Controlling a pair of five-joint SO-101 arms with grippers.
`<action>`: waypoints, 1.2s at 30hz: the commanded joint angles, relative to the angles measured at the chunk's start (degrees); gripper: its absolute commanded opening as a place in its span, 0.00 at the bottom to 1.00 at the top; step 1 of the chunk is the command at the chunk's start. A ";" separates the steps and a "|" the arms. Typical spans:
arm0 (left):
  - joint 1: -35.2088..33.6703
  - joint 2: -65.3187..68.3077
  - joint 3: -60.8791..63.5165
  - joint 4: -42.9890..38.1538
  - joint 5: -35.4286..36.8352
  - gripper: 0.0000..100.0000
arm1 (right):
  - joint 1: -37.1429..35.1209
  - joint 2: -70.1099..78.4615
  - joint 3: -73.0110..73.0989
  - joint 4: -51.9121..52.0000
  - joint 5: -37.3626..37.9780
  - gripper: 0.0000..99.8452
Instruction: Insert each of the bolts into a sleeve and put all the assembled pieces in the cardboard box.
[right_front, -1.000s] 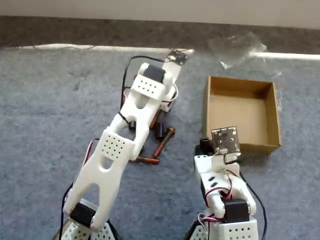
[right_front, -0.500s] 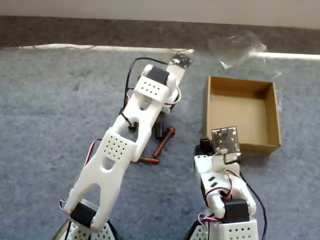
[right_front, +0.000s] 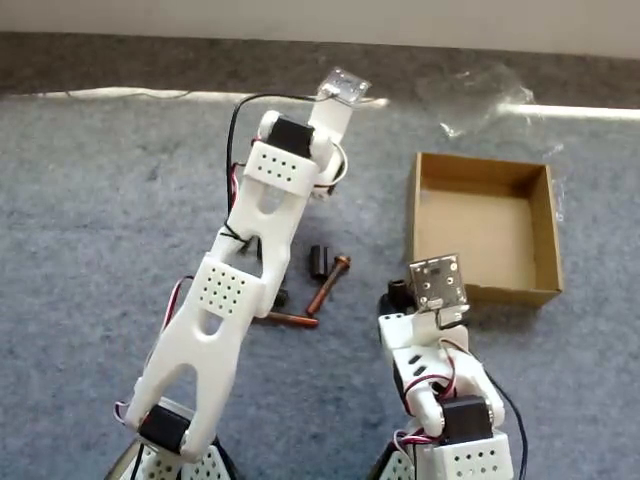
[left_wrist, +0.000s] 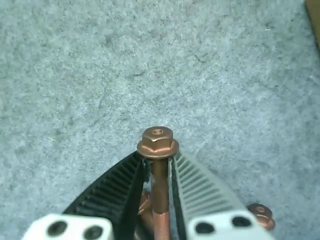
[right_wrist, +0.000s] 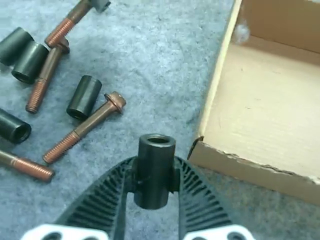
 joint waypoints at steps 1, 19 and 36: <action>-0.48 -3.65 -2.07 0.88 0.09 0.00 | -1.01 -0.57 -0.66 -1.98 0.26 0.00; 0.13 -42.51 40.13 0.44 -4.84 0.00 | -4.79 -0.57 -0.22 -9.10 0.00 0.00; -0.31 -81.80 81.89 -6.77 -5.01 0.00 | -12.18 -0.57 1.36 -18.59 0.09 0.00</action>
